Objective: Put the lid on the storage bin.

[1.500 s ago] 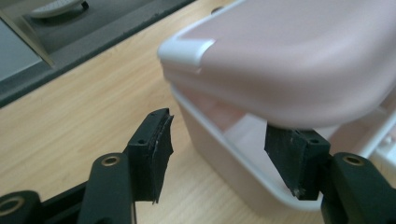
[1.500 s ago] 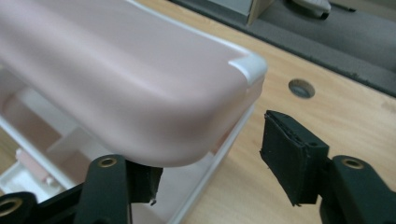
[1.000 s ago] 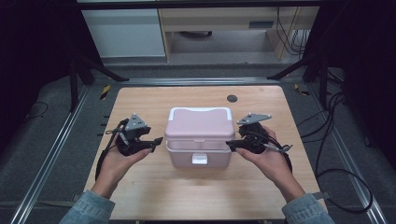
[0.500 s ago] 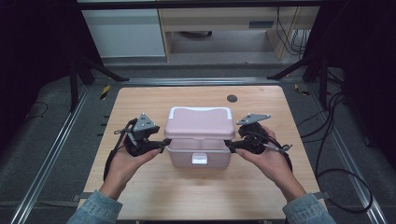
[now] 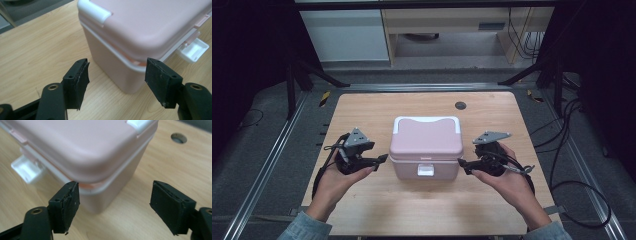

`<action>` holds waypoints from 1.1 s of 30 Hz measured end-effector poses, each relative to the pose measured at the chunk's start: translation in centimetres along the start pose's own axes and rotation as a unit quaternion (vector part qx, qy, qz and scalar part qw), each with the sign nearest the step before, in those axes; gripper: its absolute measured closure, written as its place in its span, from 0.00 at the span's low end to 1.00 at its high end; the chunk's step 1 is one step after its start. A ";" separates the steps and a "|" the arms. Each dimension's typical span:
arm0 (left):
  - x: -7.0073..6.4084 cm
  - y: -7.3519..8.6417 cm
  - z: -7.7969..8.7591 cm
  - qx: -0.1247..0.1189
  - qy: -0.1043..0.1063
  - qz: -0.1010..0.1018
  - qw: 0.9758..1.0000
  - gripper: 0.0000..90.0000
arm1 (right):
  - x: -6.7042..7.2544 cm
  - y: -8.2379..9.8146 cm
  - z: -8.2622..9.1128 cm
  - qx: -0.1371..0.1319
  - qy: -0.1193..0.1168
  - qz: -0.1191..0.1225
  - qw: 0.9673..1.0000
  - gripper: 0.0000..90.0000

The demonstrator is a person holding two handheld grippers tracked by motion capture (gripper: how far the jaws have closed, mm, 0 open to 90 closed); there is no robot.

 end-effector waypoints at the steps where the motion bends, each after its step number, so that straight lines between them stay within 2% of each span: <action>1: 0.2 0.3 0.0 0.001 -0.001 0.006 1.000 0.37 | -0.1 0.3 0.0 0.002 0.000 -0.002 1.000 0.26; 5: 1.0 1.4 0.0 0.005 -0.010 0.017 1.000 0.36 | -0.6 1.1 0.3 -0.001 0.002 -0.012 1.000 0.24; 11: 2.2 2.4 -0.2 0.006 -0.037 0.025 0.999 0.26 | -2.4 1.7 0.5 -0.022 0.022 -0.029 0.999 0.19; 14: 3.1 2.8 -0.6 0.005 -0.057 0.024 0.998 0.22 | -3.8 1.9 0.2 -0.037 0.036 -0.051 0.997 0.14; 17: 4.0 3.4 -1.4 0.004 -0.067 0.028 0.997 0.18 | -5.2 2.2 -0.4 -0.051 0.053 -0.070 0.995 0.13; 20: 4.9 4.3 -2.7 0.008 -0.069 0.045 0.997 0.14 | -6.7 2.9 -1.6 -0.058 0.055 -0.090 0.993 0.09; 24: 6.0 5.6 -4.6 0.017 -0.073 0.063 0.995 0.10 | -8.2 3.9 -3.4 -0.054 0.062 -0.106 0.991 0.09; 28: 6.7 6.7 -6.2 0.025 -0.076 0.071 0.994 0.07 | -9.2 5.0 -5.0 -0.044 0.078 -0.114 0.989 0.09; 33: 7.0 8.5 -7.8 0.042 -0.087 0.074 0.993 0.06 | -10.0 6.7 -6.9 -0.007 0.107 -0.122 0.987 0.10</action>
Point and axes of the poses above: each handheld gripper's, and its own axes: z roughly backward along the jaws, y roughly out of its underside, x roughly to its left, the point moved 2 cm from there along -z, roughly forward along the jaws, and after that the axes turned 3 degrees about -x, right-handed, at the moved point
